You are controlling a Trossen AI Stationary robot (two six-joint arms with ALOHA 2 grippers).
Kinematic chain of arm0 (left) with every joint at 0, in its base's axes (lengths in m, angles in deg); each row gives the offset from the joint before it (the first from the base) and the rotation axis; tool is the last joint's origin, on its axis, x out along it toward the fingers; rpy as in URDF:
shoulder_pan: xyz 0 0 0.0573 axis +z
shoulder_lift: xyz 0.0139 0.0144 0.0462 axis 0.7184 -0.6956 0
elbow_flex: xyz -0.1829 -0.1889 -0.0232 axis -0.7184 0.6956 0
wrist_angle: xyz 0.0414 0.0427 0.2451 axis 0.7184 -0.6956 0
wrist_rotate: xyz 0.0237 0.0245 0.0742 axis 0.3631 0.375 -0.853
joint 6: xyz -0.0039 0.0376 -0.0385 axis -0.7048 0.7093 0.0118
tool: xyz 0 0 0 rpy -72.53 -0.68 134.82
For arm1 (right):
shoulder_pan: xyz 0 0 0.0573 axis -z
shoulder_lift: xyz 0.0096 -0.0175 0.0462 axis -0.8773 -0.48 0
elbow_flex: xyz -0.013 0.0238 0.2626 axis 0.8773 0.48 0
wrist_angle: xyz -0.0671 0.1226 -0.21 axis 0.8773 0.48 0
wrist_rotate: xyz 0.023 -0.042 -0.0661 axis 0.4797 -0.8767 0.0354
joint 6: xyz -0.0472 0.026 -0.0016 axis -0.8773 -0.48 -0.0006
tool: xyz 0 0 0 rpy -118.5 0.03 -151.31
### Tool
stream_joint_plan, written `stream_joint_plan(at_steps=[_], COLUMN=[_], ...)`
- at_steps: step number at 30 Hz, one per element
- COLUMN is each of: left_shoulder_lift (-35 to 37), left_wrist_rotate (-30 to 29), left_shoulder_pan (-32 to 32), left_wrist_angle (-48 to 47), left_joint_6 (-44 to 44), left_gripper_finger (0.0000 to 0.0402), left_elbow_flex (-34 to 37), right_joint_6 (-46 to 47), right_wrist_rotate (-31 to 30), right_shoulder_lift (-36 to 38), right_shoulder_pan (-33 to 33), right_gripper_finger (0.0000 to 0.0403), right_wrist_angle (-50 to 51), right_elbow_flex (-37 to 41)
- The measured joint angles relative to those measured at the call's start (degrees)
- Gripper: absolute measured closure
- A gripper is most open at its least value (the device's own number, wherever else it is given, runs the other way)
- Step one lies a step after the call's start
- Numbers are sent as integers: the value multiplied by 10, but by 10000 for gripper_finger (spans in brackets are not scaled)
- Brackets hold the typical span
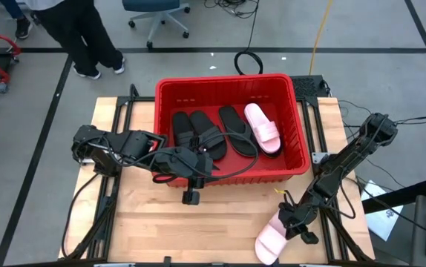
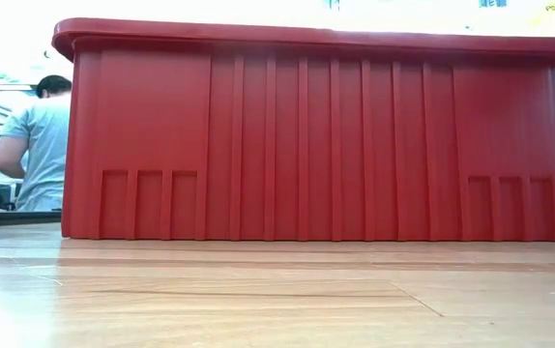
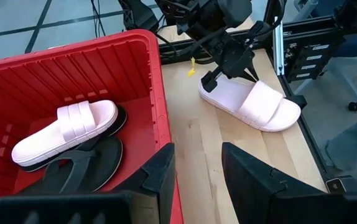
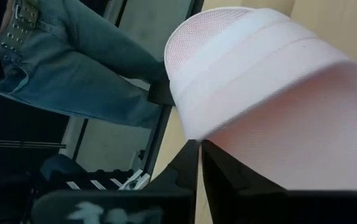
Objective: Pick and place slides into bin
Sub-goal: Put the pink slide into the red container
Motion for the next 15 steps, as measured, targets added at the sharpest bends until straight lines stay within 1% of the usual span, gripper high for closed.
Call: stream_joint_plan(at_steps=[5, 7, 10, 15], left_shoulder_lift=[0, 0, 0, 0], left_wrist_rotate=[4, 6, 7, 7], left_shoulder_pan=[0, 0, 0, 0], left_wrist_angle=[0, 0, 0, 0], left_joint_6=[0, 0, -1, -1], left_gripper_finger=[273, 273, 273, 273], left_elbow_flex=[0, 0, 0, 0], right_joint_6=[0, -1, -2, 15], right_wrist_rotate=[4, 5, 6, 6], right_shoulder_lift=[0, 0, 0, 0], right_shoulder_pan=[0, 0, 0, 0], right_gripper_finger=[396, 391, 372, 322], right_wrist_angle=[-14, -21, -27, -25], right_elbow_flex=[0, 0, 0, 0])
